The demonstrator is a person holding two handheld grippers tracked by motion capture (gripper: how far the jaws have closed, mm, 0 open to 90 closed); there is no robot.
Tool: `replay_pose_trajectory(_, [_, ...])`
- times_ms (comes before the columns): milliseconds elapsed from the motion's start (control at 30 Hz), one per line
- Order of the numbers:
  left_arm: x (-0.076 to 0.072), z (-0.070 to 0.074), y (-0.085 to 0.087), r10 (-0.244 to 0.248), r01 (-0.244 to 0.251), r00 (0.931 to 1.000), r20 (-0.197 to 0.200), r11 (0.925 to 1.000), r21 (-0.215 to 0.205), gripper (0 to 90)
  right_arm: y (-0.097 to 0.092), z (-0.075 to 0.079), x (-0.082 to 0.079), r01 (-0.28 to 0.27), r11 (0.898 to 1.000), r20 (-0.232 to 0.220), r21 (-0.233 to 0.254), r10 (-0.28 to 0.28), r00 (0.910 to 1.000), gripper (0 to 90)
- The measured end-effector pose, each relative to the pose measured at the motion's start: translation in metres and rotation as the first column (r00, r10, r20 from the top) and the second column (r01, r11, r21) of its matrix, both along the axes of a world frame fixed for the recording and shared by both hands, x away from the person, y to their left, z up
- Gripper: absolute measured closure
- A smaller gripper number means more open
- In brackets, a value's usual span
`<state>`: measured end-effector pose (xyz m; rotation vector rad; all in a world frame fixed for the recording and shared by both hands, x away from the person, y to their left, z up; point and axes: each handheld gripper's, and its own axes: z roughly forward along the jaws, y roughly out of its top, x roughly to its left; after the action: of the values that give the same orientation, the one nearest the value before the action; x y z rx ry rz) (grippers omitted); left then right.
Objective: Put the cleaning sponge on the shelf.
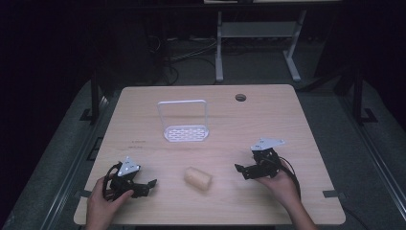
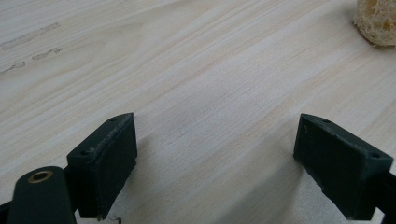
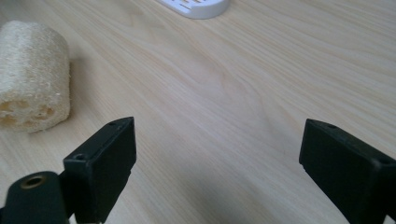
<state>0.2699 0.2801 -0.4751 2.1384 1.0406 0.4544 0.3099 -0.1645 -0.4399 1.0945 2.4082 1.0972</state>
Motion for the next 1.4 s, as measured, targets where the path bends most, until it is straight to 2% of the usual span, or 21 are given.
replay_pose_trajectory(1400, [0.0,0.0,0.0,-0.001,0.001,1.0,0.0,1.0,0.001,12.9,0.055,0.011,0.01,-0.116,0.993,0.006,0.01,0.116,0.9932,10.7])
